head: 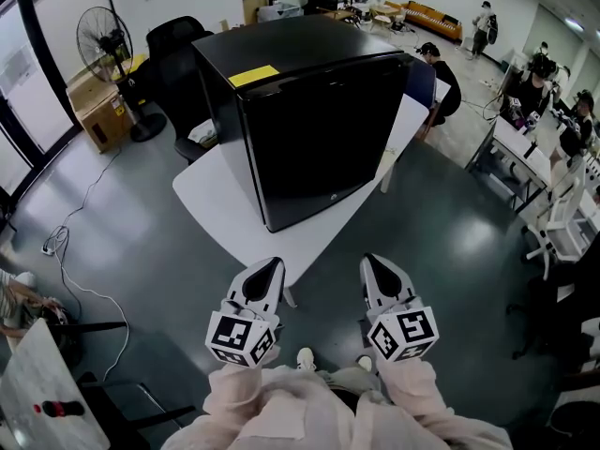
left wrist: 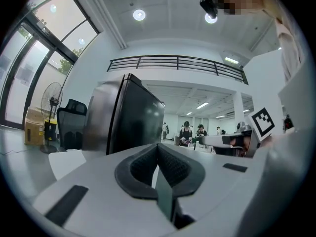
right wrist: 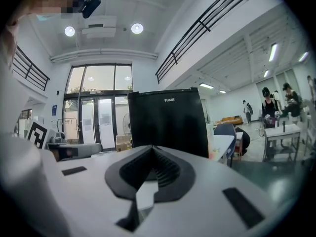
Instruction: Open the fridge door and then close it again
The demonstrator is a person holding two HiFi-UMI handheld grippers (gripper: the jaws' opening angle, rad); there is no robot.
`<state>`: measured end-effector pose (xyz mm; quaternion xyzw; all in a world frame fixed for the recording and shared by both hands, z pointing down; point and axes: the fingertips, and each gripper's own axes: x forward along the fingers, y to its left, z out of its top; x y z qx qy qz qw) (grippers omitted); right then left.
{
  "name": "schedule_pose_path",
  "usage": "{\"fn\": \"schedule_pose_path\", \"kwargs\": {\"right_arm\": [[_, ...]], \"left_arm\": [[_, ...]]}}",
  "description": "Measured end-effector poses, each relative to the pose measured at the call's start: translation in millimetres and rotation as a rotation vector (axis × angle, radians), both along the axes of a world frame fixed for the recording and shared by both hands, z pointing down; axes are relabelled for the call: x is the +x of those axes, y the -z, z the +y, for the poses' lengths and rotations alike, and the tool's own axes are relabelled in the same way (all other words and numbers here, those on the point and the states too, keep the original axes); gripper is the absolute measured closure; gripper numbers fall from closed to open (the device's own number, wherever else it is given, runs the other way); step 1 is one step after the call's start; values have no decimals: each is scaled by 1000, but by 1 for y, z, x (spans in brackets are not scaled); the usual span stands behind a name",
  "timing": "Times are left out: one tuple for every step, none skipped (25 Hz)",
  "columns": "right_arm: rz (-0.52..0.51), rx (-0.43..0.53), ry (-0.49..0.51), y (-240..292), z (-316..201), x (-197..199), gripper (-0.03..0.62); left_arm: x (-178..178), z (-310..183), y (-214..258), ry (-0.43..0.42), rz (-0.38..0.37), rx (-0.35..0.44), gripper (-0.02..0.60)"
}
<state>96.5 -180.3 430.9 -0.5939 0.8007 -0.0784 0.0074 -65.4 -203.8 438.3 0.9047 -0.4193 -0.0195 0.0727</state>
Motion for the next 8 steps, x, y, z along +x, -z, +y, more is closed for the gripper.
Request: {"fn": "schedule_pose_path", "kwargs": {"right_arm": [[1, 0, 1, 0, 0, 0, 586], [4, 1, 3, 0, 0, -1, 586], [9, 1, 5, 0, 0, -2, 586], [15, 2, 6, 0, 0, -2, 586], [21, 2, 7, 0, 0, -3, 586], [26, 3, 7, 0, 0, -3, 586], [31, 3, 7, 0, 0, -4, 586], [35, 4, 7, -1, 1, -4, 586]], "left_arm": [[0, 0, 0, 1, 1, 0, 569], [-1, 0, 0, 3, 2, 0, 569], [-2, -1, 0, 5, 3, 0, 569], [-3, -1, 0, 7, 4, -1, 569], [-3, 0, 0, 8, 5, -1, 569], [-3, 0, 0, 9, 5, -2, 569], [-4, 0, 0, 8, 6, -3, 569], [-4, 0, 0, 8, 6, -4, 569]]}}
